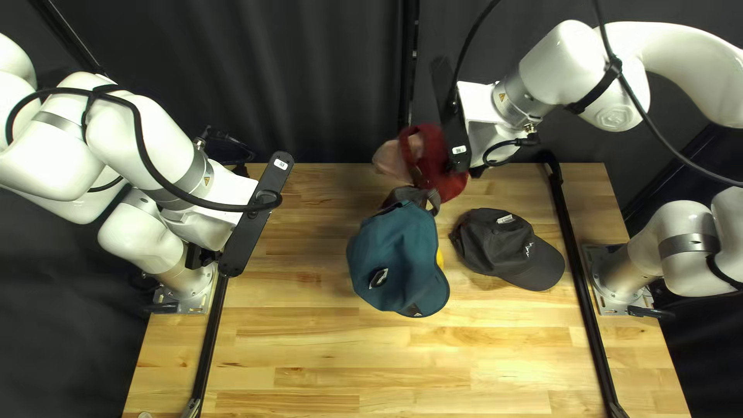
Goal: Remove hats from holder and stack on top of each other
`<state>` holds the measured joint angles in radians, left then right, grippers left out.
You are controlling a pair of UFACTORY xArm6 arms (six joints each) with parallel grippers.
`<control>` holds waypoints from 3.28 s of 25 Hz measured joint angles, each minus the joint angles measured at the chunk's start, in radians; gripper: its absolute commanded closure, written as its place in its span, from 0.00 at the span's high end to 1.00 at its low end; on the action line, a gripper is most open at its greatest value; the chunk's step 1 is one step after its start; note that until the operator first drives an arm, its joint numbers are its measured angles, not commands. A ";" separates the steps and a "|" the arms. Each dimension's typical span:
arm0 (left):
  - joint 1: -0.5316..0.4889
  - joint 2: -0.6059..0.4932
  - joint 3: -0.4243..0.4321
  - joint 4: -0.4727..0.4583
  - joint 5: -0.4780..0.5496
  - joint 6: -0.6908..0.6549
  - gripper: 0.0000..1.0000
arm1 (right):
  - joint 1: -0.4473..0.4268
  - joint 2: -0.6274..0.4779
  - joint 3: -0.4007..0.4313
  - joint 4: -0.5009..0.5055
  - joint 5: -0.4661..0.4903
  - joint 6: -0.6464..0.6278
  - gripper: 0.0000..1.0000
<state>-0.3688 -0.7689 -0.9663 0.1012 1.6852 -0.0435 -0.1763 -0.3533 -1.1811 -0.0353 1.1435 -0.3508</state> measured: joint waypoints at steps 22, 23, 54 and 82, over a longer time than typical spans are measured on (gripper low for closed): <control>0.000 0.000 0.000 0.000 0.000 0.000 1.00 | -0.085 -0.268 0.431 0.030 -0.184 0.031 0.71; 0.000 0.000 0.000 0.000 0.000 0.000 1.00 | -0.085 -0.266 0.443 0.033 -0.208 0.043 0.65; 0.000 0.000 0.000 0.000 0.000 0.000 1.00 | -0.087 -0.316 0.535 0.065 -0.374 0.123 0.82; 0.000 0.000 0.000 0.000 0.000 0.000 1.00 | -0.107 -0.471 0.867 0.316 -0.863 -0.077 0.64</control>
<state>-0.3688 -0.7689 -0.9663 0.1012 1.6852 -0.0435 -0.2830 -0.8243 -0.3137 0.2811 0.2800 -0.4273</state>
